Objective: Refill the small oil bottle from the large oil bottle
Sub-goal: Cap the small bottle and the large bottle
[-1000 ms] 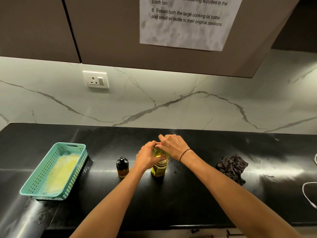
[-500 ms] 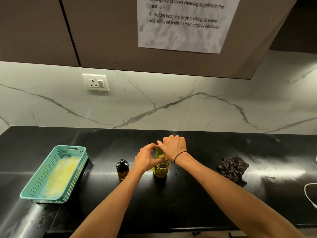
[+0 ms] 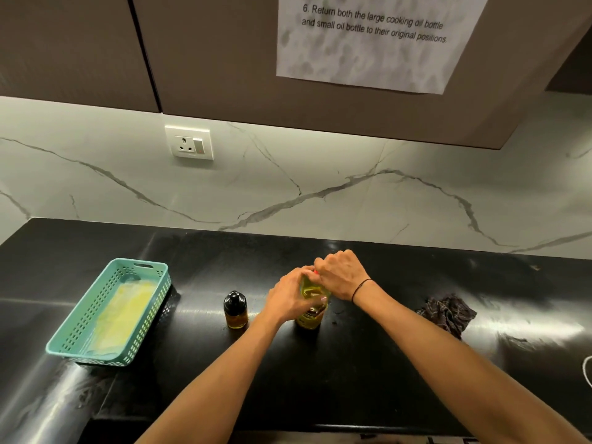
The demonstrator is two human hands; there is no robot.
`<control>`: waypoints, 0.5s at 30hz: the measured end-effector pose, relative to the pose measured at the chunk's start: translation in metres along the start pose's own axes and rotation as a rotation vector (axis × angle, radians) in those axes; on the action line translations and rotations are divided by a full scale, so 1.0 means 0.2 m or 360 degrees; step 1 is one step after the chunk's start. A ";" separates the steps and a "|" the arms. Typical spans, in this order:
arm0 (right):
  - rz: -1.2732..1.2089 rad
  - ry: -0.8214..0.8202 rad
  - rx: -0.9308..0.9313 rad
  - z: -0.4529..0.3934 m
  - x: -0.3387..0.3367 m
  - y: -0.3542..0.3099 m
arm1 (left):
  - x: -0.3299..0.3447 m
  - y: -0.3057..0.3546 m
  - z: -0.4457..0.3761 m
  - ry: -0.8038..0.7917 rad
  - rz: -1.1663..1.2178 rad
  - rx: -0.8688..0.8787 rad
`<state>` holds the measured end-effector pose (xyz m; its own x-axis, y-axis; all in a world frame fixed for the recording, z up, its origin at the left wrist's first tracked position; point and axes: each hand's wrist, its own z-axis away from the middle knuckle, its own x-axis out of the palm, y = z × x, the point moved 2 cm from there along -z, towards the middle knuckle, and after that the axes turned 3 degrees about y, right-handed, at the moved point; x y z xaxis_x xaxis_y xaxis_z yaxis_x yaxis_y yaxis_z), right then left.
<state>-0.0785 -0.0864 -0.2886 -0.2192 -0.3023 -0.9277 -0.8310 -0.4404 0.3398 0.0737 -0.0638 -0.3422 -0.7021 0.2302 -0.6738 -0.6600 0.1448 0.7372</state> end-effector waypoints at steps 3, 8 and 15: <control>-0.0050 0.0044 0.0274 0.00 -0.01 -0.08 | 0.00 -0.01 0.00 -0.0007 0.0060 -0.0035; -0.0150 -0.0093 0.0590 0.02 -0.05 -0.11 | 0.00 0.02 0.00 -0.0006 -0.0035 -0.0056; -0.0171 0.0007 0.0976 0.01 -0.14 -0.13 | -0.07 0.05 0.01 -0.0054 -0.0080 0.0087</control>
<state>-0.0519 -0.0656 -0.2714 -0.1170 -0.2871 -0.9507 -0.9910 0.0965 0.0928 0.0775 -0.0626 -0.3264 -0.6584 0.2536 -0.7087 -0.6781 0.2089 0.7047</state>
